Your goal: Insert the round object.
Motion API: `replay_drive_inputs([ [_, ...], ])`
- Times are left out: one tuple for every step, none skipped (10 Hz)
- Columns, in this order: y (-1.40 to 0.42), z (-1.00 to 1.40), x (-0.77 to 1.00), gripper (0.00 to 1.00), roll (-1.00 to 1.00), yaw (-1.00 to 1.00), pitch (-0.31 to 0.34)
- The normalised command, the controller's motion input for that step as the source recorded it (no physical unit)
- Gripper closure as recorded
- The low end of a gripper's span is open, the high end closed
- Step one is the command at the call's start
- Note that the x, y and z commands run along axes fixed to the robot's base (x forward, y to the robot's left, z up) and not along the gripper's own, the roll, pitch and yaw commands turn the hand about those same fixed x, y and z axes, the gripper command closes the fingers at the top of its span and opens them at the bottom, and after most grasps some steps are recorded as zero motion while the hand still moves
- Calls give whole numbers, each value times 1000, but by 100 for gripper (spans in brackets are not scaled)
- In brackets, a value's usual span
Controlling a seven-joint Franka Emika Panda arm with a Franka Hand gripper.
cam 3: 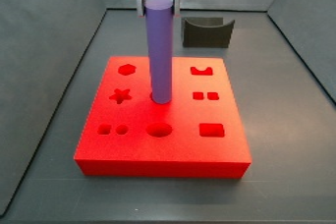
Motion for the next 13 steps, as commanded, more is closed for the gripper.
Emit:
replay_drive_inputs([
  [0, 0, 0, 100, 0, -14, 0],
  [17, -23, 0, 100, 3, -9, 0],
  [0, -49, 0, 100, 16, 0, 0],
  [63, -100, 0, 100, 21, 0, 0],
  [171, -114, 0, 100, 20, 0, 0],
  [137, -123, 0, 100, 19, 0, 0],
  [40, -154, 0, 100, 11, 0, 0],
  [74, -103, 0, 100, 0, -40, 0],
  [106, 0, 0, 100, 0, -100, 20],
  [86, 0, 0, 100, 0, -106, 0],
  [86, 0, 0, 100, 0, -117, 19],
  [31, 0, 0, 100, 0, -106, 26],
  [23, 0, 0, 100, 0, -103, 11],
])
